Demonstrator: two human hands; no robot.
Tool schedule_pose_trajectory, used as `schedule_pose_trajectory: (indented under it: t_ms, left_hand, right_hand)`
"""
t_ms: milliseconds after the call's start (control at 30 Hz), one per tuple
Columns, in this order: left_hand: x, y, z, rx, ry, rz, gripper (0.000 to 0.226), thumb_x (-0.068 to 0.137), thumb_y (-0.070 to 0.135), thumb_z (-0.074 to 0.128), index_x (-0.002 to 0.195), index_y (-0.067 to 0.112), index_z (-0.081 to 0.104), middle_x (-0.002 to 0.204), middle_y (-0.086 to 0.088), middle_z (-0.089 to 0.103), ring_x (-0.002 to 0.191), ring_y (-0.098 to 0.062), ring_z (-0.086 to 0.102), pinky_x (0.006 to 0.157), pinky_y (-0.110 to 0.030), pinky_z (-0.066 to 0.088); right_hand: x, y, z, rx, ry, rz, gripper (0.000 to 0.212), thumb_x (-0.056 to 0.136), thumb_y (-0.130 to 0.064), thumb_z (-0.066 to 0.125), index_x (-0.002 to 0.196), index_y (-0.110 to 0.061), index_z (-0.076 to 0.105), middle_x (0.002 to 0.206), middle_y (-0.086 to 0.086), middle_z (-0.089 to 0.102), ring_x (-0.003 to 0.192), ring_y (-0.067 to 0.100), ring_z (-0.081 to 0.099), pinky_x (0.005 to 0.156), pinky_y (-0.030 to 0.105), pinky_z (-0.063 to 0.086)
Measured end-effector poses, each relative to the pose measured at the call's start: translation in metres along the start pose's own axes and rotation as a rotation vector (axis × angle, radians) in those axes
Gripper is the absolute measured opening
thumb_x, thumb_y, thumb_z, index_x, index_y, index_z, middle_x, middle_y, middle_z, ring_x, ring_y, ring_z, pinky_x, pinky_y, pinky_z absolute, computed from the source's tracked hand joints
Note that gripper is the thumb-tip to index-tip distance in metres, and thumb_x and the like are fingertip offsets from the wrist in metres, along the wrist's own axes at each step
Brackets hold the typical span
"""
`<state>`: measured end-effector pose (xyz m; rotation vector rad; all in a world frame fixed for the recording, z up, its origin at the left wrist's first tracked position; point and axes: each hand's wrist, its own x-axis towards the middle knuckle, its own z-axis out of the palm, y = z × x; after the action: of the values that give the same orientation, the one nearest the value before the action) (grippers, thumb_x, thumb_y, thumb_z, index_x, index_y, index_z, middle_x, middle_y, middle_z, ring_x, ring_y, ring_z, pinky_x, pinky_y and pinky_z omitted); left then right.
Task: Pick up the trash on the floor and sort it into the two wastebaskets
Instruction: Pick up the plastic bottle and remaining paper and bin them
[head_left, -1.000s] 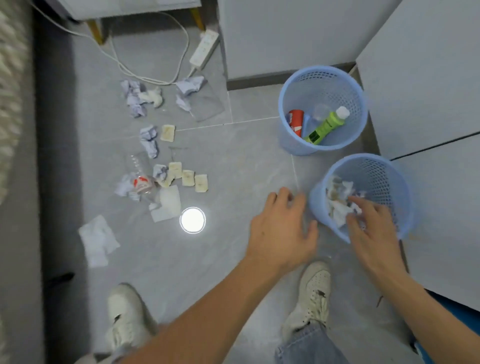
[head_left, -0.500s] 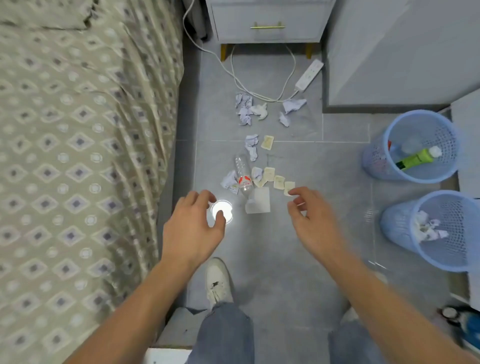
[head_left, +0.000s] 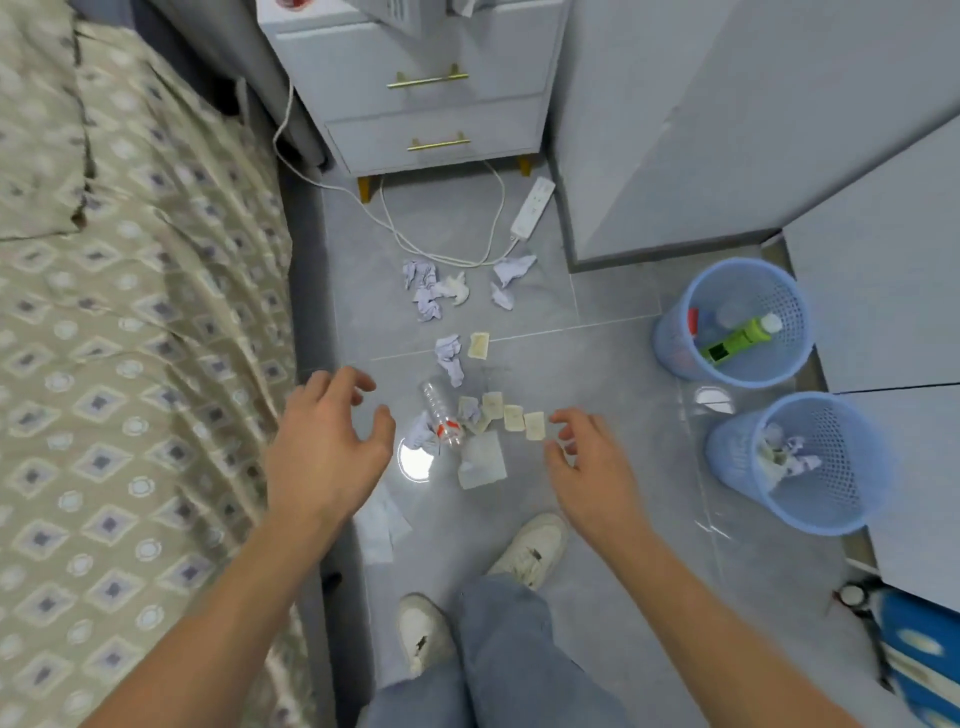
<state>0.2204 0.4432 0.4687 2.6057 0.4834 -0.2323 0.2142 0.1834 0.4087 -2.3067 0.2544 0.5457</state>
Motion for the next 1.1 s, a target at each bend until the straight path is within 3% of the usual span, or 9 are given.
schedule_pose_trajectory:
  t_ms: [167,400,567,733,967,1100]
  left_hand:
    - [0.032,0.054,0.004,0.036,-0.065,0.133,0.021,0.091,0.033,0.061,0.11,0.025,0.06,0.104,0.009,0.057,0.104,-0.017,0.054,0.073,-0.033,0.042]
    - [0.078,0.092,0.036,0.099,-0.238,0.338,0.019,0.091,0.038,0.058,0.109,0.031,0.057,0.106,0.011,0.057,0.103,-0.016,0.055,0.075,-0.04,0.053]
    - [0.12,0.092,0.075,0.166,-0.414,0.518,0.018,0.094,0.039,0.058,0.111,0.033,0.056,0.108,0.011,0.059,0.102,-0.015,0.054,0.074,-0.034,0.045]
    - [0.164,0.059,0.095,0.209,-0.612,0.7,0.017,0.093,0.032,0.058,0.109,0.03,0.059,0.106,0.007,0.06,0.104,-0.019,0.056,0.081,-0.043,0.053]
    - [0.193,-0.034,0.169,0.36,-0.785,0.87,0.03,0.092,0.024,0.064,0.122,0.023,0.062,0.116,0.001,0.065,0.107,-0.022,0.059,0.081,-0.033,0.048]
    - [0.193,-0.094,0.255,0.551,-0.931,0.959,0.052,0.09,0.028,0.067,0.14,0.022,0.054,0.139,-0.007,0.056,0.129,-0.031,0.051,0.101,-0.047,0.049]
  right_hand:
    - [0.01,0.015,-0.038,0.027,0.076,0.076,0.023,0.099,-0.022,0.06,0.123,-0.023,0.059,0.115,0.0,0.054,0.1,0.014,0.056,0.088,0.036,0.052]
    - [-0.007,0.044,-0.042,0.139,0.253,0.267,0.024,0.098,-0.02,0.061,0.122,-0.023,0.059,0.111,-0.002,0.052,0.093,0.013,0.054,0.086,0.036,0.052]
    - [-0.024,0.05,-0.012,0.207,0.329,0.476,0.027,0.098,-0.023,0.061,0.124,-0.028,0.057,0.119,-0.002,0.051,0.103,0.015,0.058,0.089,0.037,0.053]
    - [-0.016,0.038,0.053,0.229,0.376,0.638,0.031,0.098,-0.022,0.061,0.129,-0.027,0.056,0.124,0.001,0.05,0.092,0.019,0.061,0.083,0.03,0.049]
    - [0.019,0.059,0.175,0.164,0.289,0.629,0.044,0.092,-0.021,0.068,0.133,-0.027,0.052,0.133,0.004,0.047,0.112,0.027,0.058,0.088,0.033,0.051]
    - [0.044,0.111,0.243,0.069,0.191,0.63,0.056,0.088,-0.019,0.075,0.136,-0.031,0.049,0.145,0.002,0.041,0.129,0.027,0.045,0.098,0.036,0.05]
